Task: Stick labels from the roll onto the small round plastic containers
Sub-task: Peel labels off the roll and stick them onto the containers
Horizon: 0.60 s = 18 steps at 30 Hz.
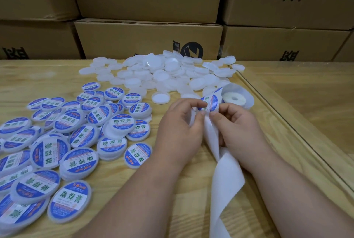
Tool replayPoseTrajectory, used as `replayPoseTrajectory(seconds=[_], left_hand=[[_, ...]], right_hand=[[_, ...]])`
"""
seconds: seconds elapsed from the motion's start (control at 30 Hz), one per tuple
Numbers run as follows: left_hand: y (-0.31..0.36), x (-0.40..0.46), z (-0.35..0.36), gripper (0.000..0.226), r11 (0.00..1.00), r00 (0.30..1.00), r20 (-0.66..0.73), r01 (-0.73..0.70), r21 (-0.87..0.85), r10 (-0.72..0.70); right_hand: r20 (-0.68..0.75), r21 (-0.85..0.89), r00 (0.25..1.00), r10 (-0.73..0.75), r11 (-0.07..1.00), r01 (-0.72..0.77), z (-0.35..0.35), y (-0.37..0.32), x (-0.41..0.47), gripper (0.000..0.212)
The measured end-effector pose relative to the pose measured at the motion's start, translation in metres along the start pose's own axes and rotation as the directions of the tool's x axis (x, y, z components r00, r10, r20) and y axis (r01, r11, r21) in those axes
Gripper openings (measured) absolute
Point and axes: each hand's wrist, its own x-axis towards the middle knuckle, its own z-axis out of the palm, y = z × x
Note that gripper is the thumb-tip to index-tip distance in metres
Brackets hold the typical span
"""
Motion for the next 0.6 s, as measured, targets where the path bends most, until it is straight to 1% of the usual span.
replayPoseTrajectory(seconds=[0.07,0.1,0.17,0.33,0.47,0.53,0.6], left_hand=[[-0.0019,-0.0005,0.0029,0.022,0.999,0.998,0.067,0.007,0.038,-0.01],[-0.0034,-0.0007,0.0037,0.02,0.999,0.997,0.073,0.012,0.047,-0.015],[-0.005,-0.0006,0.0033,0.019,0.998,0.998,0.056,0.036,0.044,-0.038],[-0.0032,-0.0006,0.0016,0.014,0.994,0.993,0.048,0.104,0.031,-0.105],[-0.0023,-0.0007,0.0006,0.015,0.989,0.989,0.004,0.149,0.017,-0.149],[-0.0019,0.001,-0.0004,0.014,0.984,0.984,-0.041,0.175,-0.014,-0.175],[-0.0016,0.003,-0.0021,0.019,0.975,0.973,-0.097,0.2,-0.096,-0.209]], right_hand=[[0.008,-0.008,1.0,-0.028,1.0,0.028,0.001,-0.0004,-0.0007,0.008],[0.01,-0.031,0.999,-0.049,0.998,0.049,0.0009,-0.0005,-0.001,0.007],[0.023,-0.076,0.996,-0.09,0.993,0.091,0.0009,-0.0002,-0.0009,0.008],[0.055,-0.103,0.988,-0.142,0.984,0.147,0.0027,0.0033,-0.001,0.015],[0.073,-0.063,0.987,-0.146,0.987,0.151,0.0027,0.0048,0.0003,0.008],[0.05,-0.042,0.991,-0.126,0.991,0.128,0.0011,0.0063,0.0021,0.015],[0.019,-0.026,0.994,-0.109,0.994,0.11,0.0002,0.007,0.0037,0.02]])
